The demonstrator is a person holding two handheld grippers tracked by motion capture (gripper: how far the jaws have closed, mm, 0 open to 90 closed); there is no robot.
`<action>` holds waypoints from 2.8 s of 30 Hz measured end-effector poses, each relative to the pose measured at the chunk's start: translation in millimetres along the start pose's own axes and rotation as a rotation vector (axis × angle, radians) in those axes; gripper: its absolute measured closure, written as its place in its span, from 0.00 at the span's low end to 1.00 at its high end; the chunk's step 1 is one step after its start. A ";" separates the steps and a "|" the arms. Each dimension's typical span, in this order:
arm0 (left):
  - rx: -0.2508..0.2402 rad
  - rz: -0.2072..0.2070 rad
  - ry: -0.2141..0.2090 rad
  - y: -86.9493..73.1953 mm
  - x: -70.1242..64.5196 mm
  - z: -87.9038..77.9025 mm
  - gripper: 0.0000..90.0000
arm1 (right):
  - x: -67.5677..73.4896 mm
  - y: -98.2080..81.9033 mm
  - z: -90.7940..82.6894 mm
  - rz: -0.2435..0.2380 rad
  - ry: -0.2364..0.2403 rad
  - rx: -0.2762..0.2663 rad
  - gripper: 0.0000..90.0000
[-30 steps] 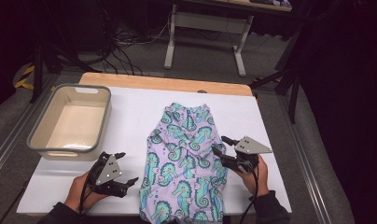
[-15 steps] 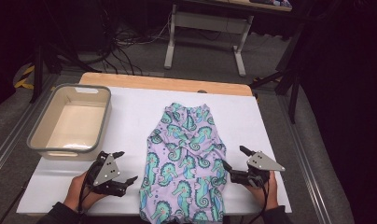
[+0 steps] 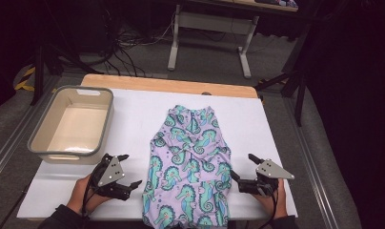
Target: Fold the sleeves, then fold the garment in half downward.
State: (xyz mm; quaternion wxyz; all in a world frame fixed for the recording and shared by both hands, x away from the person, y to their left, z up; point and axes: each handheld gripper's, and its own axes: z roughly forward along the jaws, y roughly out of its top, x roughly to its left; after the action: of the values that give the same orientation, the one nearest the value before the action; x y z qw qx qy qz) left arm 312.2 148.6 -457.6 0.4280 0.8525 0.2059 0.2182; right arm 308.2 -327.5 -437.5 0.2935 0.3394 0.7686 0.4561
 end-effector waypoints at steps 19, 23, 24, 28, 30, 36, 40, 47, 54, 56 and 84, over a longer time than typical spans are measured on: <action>0.002 -0.082 -0.008 23.6 19.2 30.2 0.13 | -14.8 11.3 23.4 0.087 0.009 0.022 0.17; -0.016 -0.100 -0.010 45.6 37.1 53.1 0.15 | -23.8 25.2 36.8 0.099 -0.002 0.024 0.19; -0.026 -0.116 -0.020 50.9 42.7 59.4 0.15 | -26.0 29.8 41.4 0.101 -0.012 0.037 0.19; -0.027 -0.166 -0.015 70.4 68.2 86.8 0.16 | -36.6 48.8 60.4 0.104 -0.013 0.025 0.22; -0.017 -0.201 -0.019 78.0 80.3 100.7 0.16 | -44.7 58.8 74.3 0.112 -0.021 0.033 0.23; 0.034 -0.294 -0.012 96.2 114.3 147.1 0.16 | -72.2 75.6 131.5 0.198 -0.027 0.110 0.29; 0.085 -0.304 0.003 108.3 129.7 171.1 0.18 | -78.6 82.8 162.3 0.183 -0.034 0.183 0.37; 0.114 -0.364 0.007 117.3 140.2 203.7 0.20 | -85.4 84.1 204.6 0.205 -0.049 0.284 0.44; 0.158 -0.398 0.021 112.8 138.5 220.3 0.30 | -89.4 79.9 223.6 0.225 -0.058 0.347 0.47; 0.146 -0.394 0.029 114.2 137.0 220.2 0.38 | -90.0 75.5 226.2 0.260 -0.072 0.342 0.49; 0.102 -0.188 0.250 158.2 129.4 186.0 0.94 | -64.7 121.4 200.0 0.093 -0.220 0.190 0.97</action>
State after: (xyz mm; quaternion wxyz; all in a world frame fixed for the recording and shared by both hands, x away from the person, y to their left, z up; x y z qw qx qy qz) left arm 546.3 12.4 -402.7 0.3735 0.8165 0.3471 0.2709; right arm 529.8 -235.3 -401.5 0.3210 0.4488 0.7548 0.3547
